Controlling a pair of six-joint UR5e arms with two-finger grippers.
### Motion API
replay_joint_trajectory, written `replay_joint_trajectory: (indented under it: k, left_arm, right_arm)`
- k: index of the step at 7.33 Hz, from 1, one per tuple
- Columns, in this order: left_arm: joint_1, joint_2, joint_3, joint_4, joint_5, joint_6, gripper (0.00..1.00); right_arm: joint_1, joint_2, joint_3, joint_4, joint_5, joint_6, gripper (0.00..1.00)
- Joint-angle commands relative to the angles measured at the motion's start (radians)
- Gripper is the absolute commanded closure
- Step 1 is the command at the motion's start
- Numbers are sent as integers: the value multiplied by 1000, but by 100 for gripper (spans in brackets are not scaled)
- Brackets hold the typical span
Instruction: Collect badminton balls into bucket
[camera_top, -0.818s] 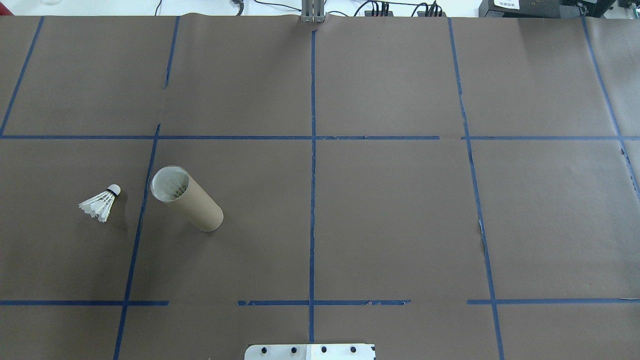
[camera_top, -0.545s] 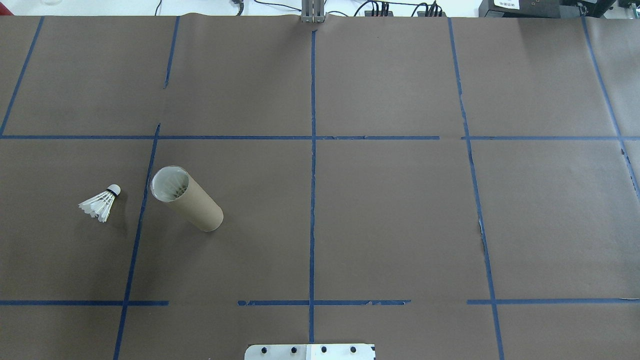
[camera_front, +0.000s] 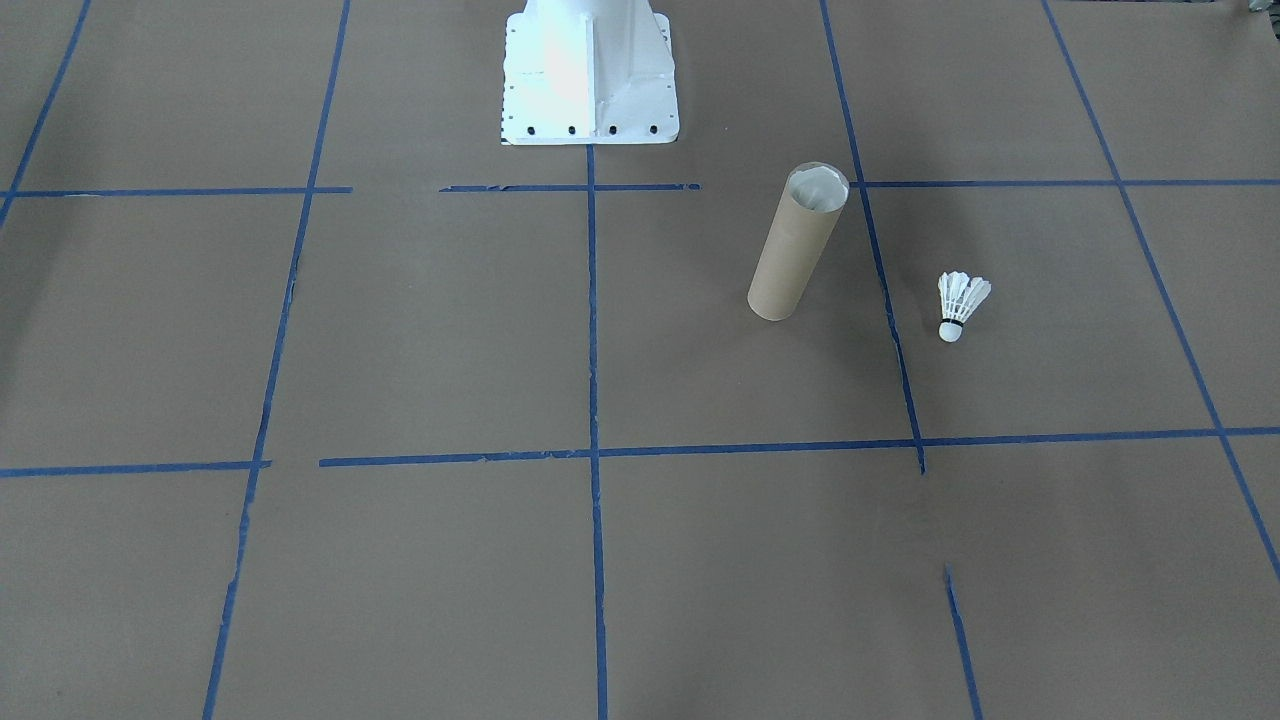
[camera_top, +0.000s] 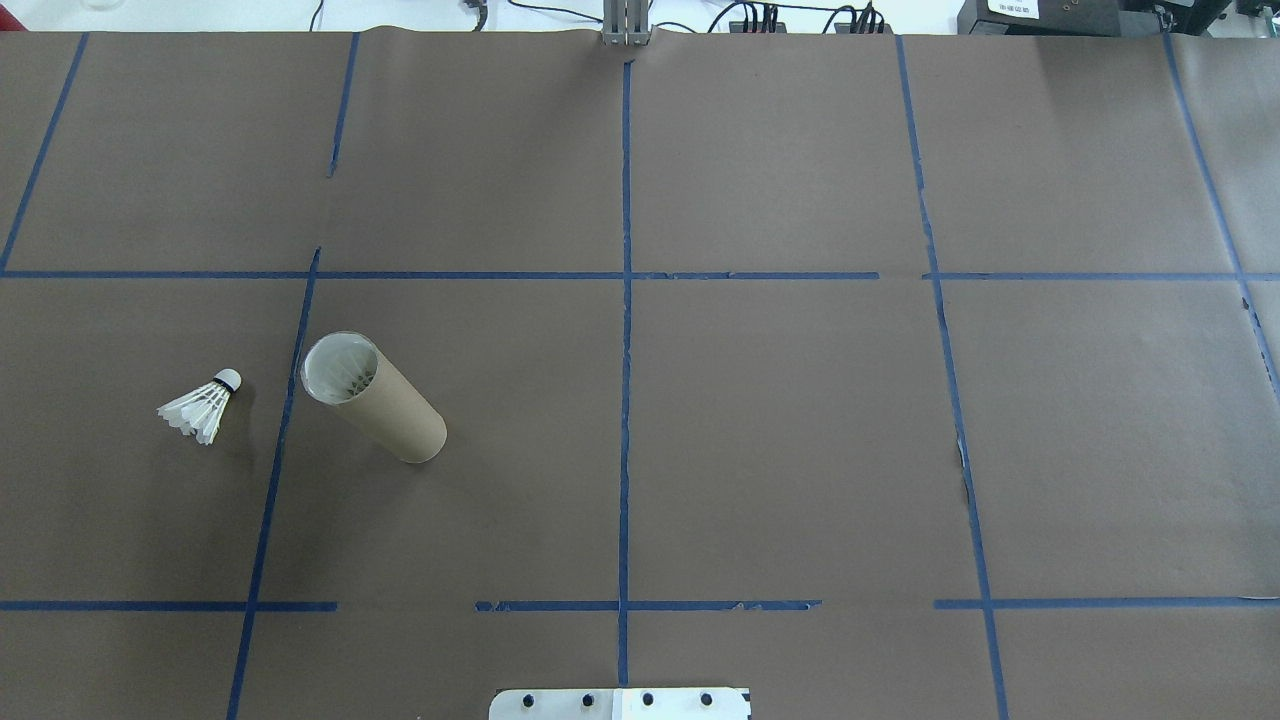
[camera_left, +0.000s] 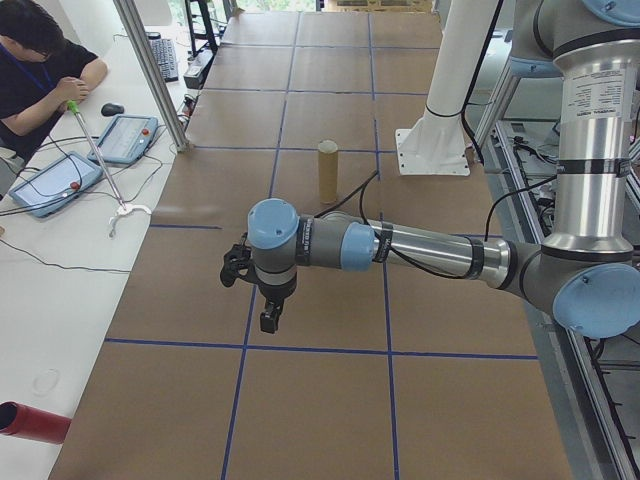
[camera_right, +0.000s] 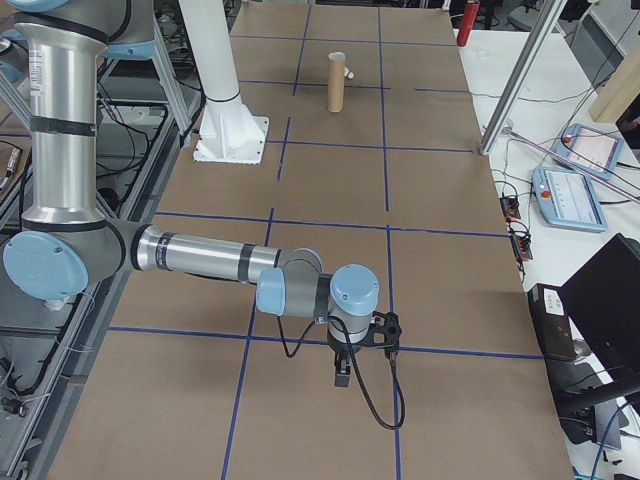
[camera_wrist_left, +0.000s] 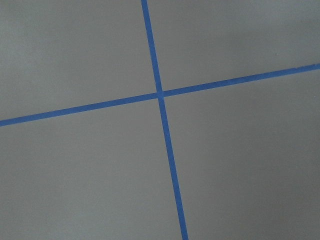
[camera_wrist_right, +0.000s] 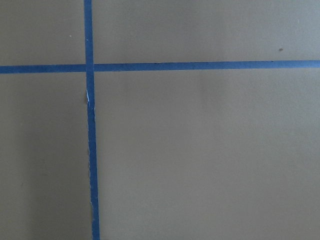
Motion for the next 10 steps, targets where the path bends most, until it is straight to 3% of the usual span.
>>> replay_joint_trajectory:
  k: [1,3,5,6,8,10]
  left_arm:
    - [1,-93,47,-4,5,0,0]
    - [1,-98,37,-9,-104,-145,0]
    - [48,-91,35,-111,-94,-227,0]
    - [82,-75,29,-165,-63,-339,0]
    - [172,33,40,-493,-14,-606,0]
    - [329,52,34,-703,32,-1014,0]
  right_arm:
    - [0,0,0,0,0,0,0]
    - [0,0,-2,0,0,0,0]
    - [0,0,0,0,0,0,0]
    - [0,0,0,0,0,0,0]
    - [0,0,0,0,0,0,0]
    - [0,0,0,0,0,0,0]
